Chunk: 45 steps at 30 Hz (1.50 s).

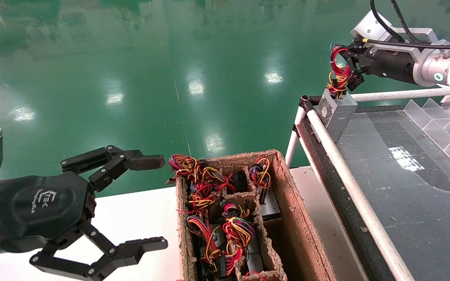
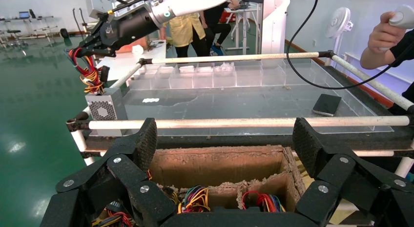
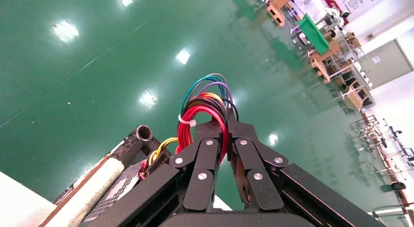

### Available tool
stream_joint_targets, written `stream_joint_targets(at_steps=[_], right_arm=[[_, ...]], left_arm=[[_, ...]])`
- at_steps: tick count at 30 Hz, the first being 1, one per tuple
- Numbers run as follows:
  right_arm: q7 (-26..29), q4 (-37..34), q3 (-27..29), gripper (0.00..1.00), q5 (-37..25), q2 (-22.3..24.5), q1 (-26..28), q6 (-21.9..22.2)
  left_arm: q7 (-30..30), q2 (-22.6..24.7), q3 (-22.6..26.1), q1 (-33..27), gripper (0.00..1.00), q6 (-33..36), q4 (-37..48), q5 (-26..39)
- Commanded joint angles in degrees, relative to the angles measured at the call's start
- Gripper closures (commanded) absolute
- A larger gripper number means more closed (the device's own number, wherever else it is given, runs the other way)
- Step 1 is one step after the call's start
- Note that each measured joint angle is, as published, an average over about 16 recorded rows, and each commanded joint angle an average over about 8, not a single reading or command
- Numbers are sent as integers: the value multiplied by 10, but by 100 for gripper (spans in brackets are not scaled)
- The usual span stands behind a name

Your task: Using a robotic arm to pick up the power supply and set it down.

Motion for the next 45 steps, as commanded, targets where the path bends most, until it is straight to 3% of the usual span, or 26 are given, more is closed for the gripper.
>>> stream_joint_targets(at_steps=[1, 28, 45], right_arm=[[1, 0, 0, 0, 0, 0, -1, 0], [5, 15, 7, 0, 11, 9, 11, -6], [95, 191, 51, 0, 104, 84, -107, -116]], left_arm=[[0, 0, 0, 0, 0, 0, 0, 0], [0, 0, 0, 0, 0, 0, 0, 0], [0, 0, 0, 0, 0, 0, 0, 0]])
